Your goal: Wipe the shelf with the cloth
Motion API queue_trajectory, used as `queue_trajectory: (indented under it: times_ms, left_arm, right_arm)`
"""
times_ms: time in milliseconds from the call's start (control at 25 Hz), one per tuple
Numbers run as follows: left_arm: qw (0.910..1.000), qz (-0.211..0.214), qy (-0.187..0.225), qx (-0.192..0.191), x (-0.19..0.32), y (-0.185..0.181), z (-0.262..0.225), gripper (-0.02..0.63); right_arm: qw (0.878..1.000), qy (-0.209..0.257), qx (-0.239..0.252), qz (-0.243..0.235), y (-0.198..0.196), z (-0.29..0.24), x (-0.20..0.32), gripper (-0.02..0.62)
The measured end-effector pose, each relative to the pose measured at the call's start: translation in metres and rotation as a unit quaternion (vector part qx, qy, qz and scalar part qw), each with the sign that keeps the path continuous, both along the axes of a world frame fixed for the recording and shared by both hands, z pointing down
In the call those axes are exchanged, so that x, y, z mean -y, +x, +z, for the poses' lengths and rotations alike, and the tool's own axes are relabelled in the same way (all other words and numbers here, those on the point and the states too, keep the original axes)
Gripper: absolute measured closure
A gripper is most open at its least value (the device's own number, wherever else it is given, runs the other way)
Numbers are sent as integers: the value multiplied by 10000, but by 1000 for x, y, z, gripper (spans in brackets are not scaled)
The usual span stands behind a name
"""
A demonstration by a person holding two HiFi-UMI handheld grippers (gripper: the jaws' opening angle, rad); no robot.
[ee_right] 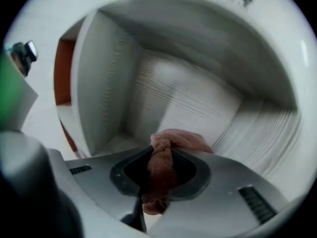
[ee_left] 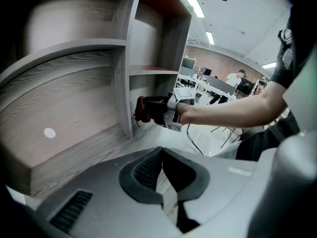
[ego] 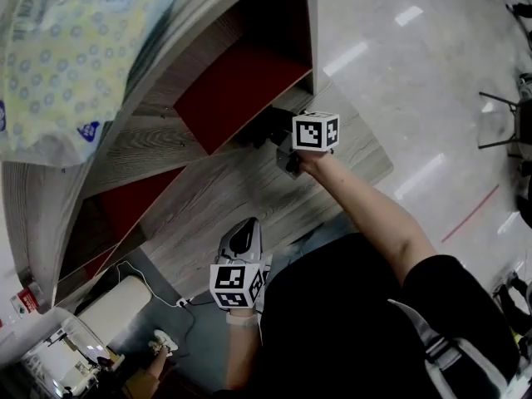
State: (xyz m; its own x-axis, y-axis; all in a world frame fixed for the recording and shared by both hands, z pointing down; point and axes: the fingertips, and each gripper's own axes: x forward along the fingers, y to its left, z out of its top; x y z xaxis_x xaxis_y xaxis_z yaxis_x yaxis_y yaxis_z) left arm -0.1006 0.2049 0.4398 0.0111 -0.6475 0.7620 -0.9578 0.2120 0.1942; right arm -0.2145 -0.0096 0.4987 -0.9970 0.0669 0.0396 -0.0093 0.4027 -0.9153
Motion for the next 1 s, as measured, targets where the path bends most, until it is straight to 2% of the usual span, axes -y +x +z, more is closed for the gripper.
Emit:
queue_trajectory:
  times_ms: [120, 280, 480, 680, 840, 1000]
  left_arm:
    - [9998, -19, 164, 59, 10, -4, -11, 600]
    - [9988, -135, 442, 137, 23, -14, -25, 600]
    - [9947, -370, 933, 222, 45, -24, -47, 600]
    - [9901, -490, 1267, 344, 49, -35, -73, 600]
    - [9866, -548, 1484, 406, 45, -45, -93, 600]
    - [9805, -615, 1812, 456, 47, -49, -117, 600]
  right_arm:
    - [9976, 651, -170, -148, 28, -21, 3, 545]
    - [9903, 1291, -338, -385, 58, -54, -3, 543]
    - [9695, 2232, -533, -866, 84, -99, -16, 541]
    - [9487, 2886, -622, -1129, 101, -147, -22, 537]
    - [9396, 3185, -566, -1117, 112, -185, -23, 535]
    - [9215, 3666, -634, -1117, 119, -212, -22, 535]
